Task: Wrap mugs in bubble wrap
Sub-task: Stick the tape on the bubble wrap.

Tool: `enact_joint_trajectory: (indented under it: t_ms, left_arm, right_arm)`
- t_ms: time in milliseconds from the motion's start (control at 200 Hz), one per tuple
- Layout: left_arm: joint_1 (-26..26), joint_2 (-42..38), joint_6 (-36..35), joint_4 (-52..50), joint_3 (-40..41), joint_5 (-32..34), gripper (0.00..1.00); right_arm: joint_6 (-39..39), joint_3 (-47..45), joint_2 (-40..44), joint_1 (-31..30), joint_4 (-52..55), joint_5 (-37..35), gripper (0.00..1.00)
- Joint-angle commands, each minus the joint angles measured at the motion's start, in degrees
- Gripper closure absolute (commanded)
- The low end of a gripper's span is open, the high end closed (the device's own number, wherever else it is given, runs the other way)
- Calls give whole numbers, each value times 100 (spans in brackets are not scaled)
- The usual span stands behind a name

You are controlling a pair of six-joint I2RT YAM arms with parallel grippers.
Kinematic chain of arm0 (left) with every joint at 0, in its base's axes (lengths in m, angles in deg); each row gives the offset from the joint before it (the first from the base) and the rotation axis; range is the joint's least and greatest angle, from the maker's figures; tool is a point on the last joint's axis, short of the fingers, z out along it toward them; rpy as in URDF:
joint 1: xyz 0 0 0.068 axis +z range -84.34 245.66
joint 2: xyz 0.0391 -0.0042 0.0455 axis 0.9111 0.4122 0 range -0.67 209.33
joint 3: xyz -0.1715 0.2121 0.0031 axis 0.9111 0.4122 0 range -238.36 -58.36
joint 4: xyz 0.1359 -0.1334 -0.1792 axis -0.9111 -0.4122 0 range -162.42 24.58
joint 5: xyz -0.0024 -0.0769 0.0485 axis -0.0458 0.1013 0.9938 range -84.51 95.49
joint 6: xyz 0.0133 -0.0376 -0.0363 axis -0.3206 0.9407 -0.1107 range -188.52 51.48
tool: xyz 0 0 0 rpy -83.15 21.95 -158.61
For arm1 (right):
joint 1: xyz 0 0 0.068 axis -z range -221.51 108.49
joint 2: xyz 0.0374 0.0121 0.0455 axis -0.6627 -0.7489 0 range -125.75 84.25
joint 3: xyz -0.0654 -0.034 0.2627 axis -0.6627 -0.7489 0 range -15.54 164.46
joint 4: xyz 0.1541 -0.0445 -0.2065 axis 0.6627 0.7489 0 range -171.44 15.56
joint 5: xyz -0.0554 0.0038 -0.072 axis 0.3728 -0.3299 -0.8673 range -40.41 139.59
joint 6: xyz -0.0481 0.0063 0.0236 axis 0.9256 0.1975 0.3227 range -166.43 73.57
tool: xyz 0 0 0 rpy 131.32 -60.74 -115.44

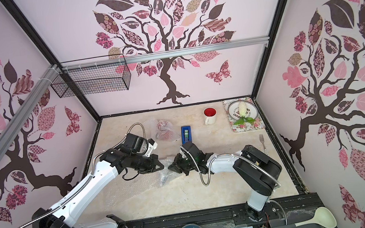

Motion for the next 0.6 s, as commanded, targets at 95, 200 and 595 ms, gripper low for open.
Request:
enact_joint_trajectory:
  t_ms: [95,200,595]
  left_arm:
    - [12,217,-141,64,330,-106,100]
    - [14,376,-101,148,353,-80,100]
    - [-35,1102,331,718,133,135,100]
  right_arm:
    - [-422,57,-107,-29,495,-240,100]
    - [-412,59,-98,-22,500,-246,100]
    - [-398,83,-98,-25,464,-231,100]
